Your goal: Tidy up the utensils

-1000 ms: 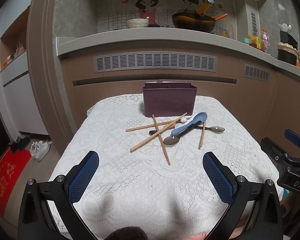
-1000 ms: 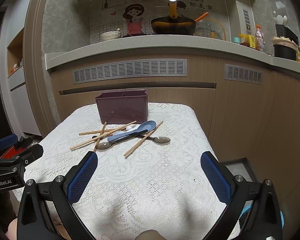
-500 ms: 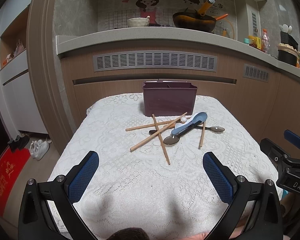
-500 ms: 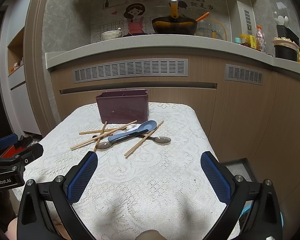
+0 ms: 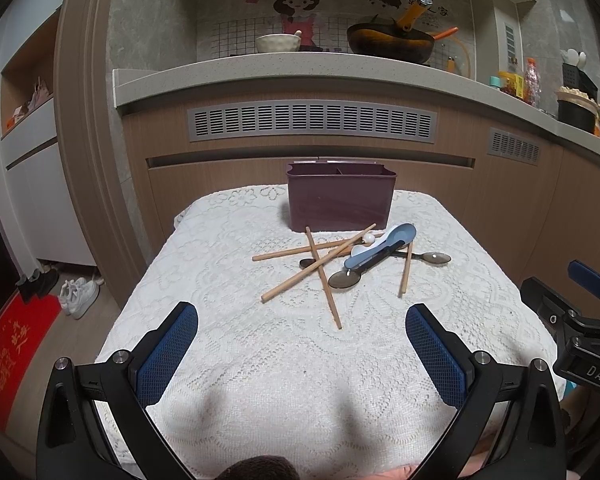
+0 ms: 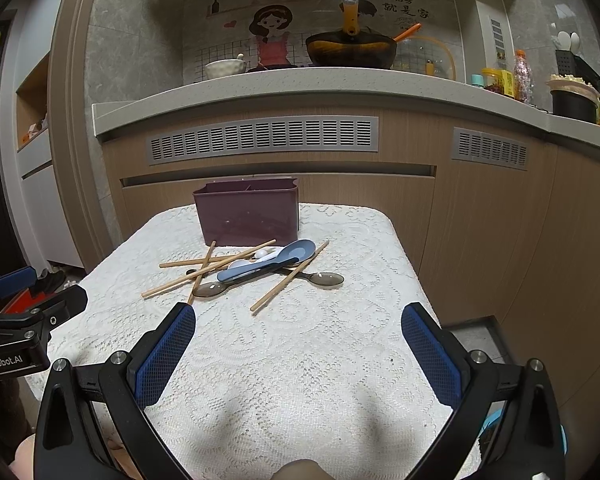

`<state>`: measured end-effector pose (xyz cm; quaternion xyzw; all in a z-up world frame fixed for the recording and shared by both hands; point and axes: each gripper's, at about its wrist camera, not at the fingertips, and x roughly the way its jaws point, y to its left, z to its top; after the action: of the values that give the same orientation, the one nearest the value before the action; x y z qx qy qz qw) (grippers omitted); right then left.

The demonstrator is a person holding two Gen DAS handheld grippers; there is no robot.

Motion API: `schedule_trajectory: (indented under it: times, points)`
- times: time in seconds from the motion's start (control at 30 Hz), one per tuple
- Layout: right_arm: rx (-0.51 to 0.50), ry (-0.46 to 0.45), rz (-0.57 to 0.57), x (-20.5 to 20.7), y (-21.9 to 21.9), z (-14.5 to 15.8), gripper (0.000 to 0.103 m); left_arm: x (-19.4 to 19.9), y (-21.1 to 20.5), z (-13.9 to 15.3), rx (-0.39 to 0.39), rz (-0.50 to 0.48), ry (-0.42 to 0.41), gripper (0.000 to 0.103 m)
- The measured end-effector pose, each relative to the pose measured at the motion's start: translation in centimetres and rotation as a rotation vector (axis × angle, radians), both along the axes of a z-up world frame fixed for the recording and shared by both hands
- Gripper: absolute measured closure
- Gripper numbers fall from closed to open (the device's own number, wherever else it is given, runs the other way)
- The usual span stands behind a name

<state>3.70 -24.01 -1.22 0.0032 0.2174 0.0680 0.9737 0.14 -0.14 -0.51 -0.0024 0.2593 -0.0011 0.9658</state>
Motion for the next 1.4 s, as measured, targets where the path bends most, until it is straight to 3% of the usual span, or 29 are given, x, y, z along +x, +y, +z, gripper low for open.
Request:
schedule_trajectory:
  times: [0.87, 1.13, 1.4]
  points:
    - [-0.01, 0.015, 0.012, 1.6, 0.1, -0.1, 0.001, 2.1, 0.0, -0.4, 0.008, -0.014, 0.049, 0.0]
    - [-0.017, 0.045, 0.008, 4.9, 0.2, 0.1, 0.001, 6.0, 0.1, -0.8, 0.022, -0.011, 0.067, 0.0]
    - [-0.067, 0.092, -0.023, 10.5, 0.7, -1.0, 0.001, 12.5, 0.8, -2.3, 0.01, -0.046, 0.105, 0.0]
